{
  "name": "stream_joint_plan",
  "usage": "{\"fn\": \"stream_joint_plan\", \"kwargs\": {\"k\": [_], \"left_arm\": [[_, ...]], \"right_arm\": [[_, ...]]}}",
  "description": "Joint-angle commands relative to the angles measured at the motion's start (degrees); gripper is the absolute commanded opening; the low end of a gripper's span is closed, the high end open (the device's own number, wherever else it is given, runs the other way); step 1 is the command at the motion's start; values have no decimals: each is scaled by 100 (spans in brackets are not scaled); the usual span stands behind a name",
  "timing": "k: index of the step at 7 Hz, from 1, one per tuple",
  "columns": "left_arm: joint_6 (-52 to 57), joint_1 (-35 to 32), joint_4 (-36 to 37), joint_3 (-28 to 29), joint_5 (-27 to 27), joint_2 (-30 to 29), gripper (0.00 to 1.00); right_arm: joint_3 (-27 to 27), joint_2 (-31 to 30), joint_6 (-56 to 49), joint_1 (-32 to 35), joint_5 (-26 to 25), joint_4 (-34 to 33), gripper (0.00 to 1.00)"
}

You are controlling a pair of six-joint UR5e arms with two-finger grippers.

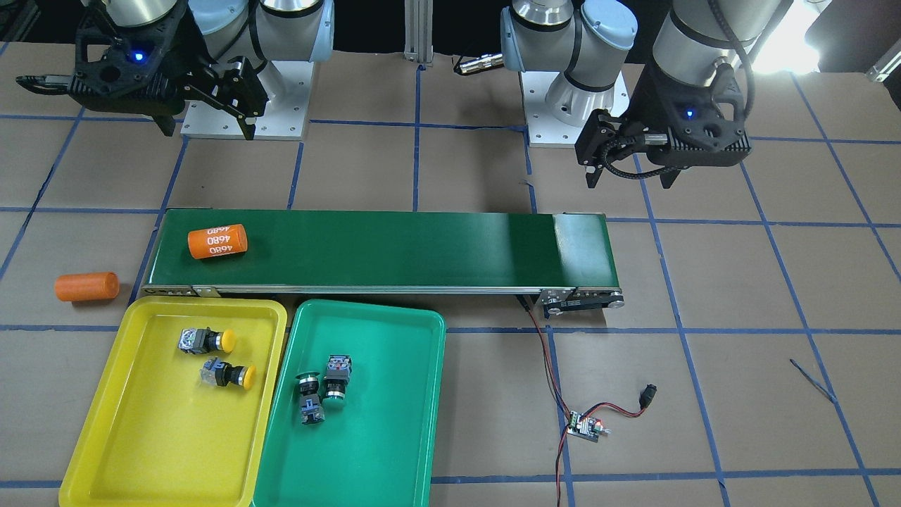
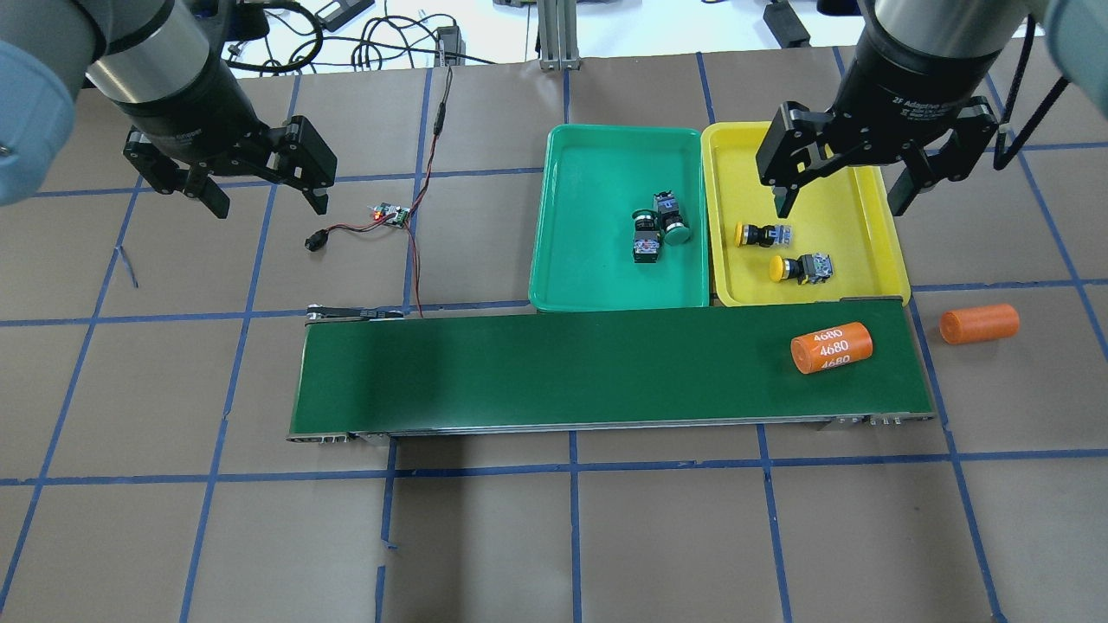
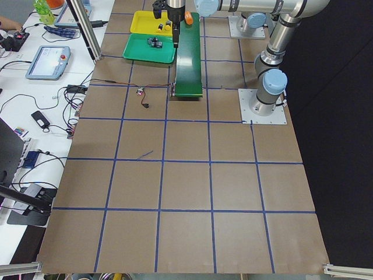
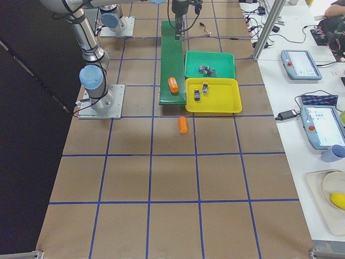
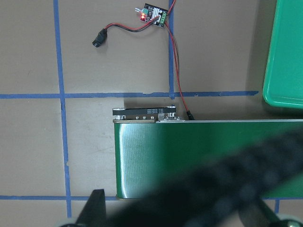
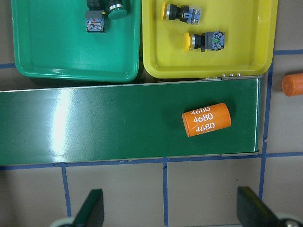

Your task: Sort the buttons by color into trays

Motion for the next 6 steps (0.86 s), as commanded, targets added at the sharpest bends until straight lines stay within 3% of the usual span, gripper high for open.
{"fn": "stream_joint_plan", "kwargs": {"k": [1,6], "left_arm": [[-3,0,0,-13,0,0,100],[-3,0,0,13,0,8,100]], "right_arm": [[16,-3,-2,3,1,7,100],[16,-12,-11,3,10,7,100]]}}
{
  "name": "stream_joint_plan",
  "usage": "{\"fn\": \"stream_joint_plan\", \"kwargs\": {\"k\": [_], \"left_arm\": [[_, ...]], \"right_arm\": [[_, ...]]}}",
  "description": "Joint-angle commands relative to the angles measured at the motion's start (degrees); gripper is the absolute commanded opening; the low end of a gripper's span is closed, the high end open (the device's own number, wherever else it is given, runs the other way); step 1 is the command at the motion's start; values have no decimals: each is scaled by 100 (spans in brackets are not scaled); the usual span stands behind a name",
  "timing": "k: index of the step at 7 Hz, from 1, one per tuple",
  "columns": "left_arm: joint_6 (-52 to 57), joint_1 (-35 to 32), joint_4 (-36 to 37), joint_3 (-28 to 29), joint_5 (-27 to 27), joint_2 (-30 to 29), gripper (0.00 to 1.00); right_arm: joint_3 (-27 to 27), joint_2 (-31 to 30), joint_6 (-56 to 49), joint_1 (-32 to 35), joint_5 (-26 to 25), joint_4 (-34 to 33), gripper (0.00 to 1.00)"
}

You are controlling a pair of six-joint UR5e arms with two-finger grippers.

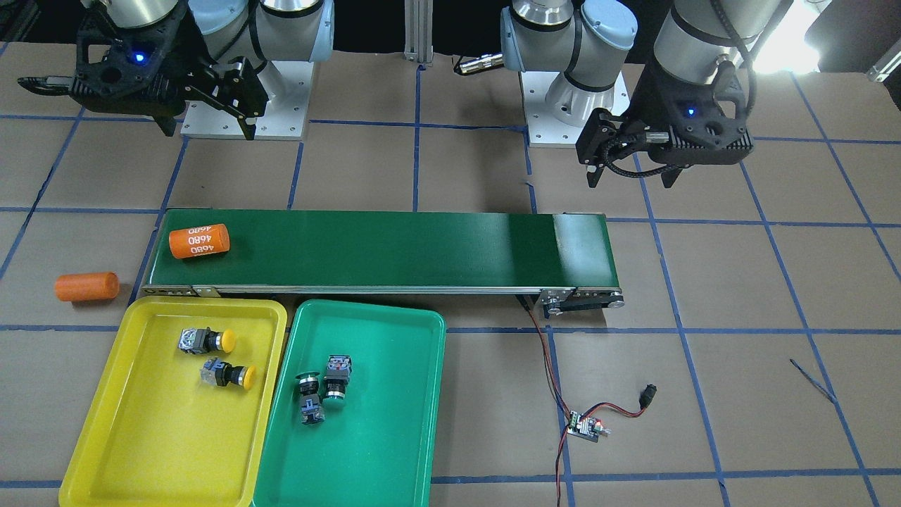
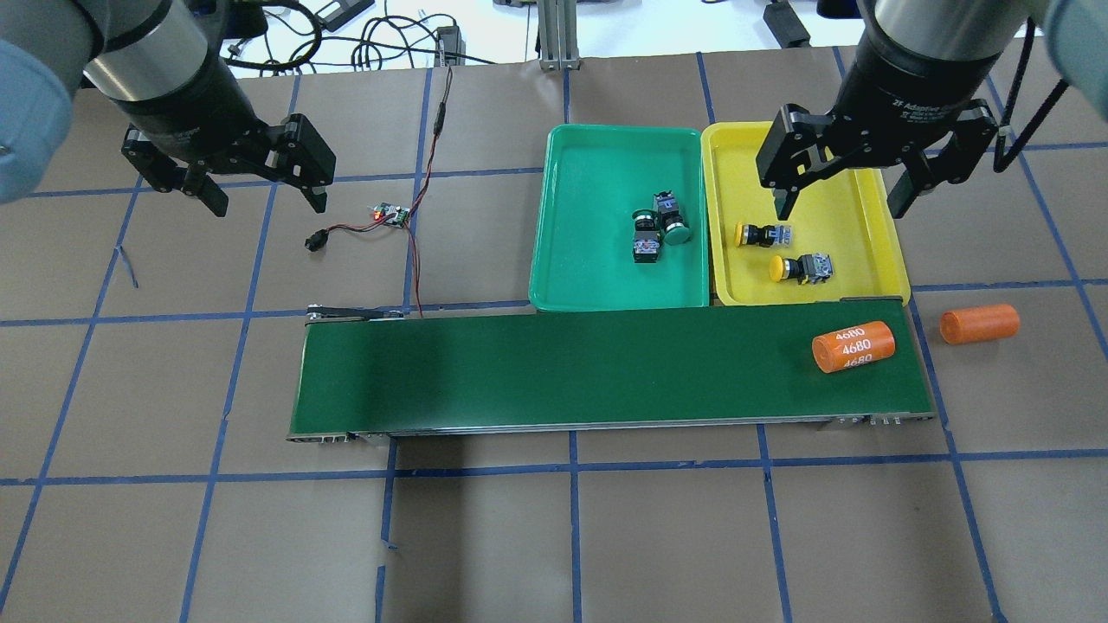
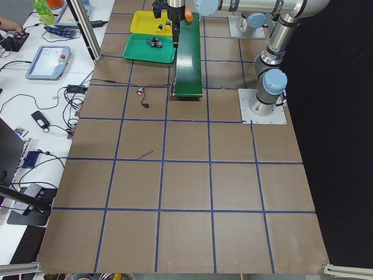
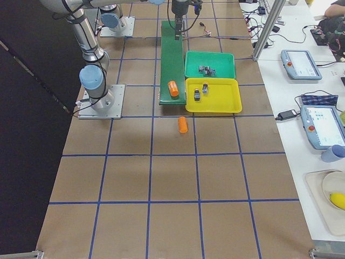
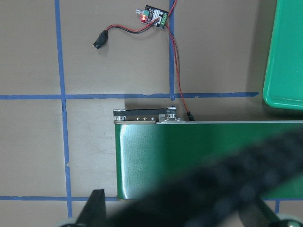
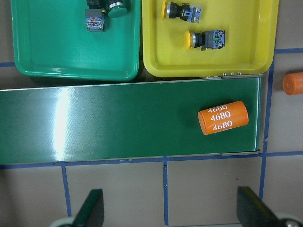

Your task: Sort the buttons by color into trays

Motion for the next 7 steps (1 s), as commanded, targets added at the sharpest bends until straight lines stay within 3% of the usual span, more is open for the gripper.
{"fn": "stream_joint_plan", "kwargs": {"k": [1,7], "left_arm": [[-9,9,9,20,-5,-6,100],[-9,17,0,3,-5,-6,100]], "right_arm": [[0,-5,-3,-1,1,2,100],[0,-40,-3,-1,-17,2,100]]}}
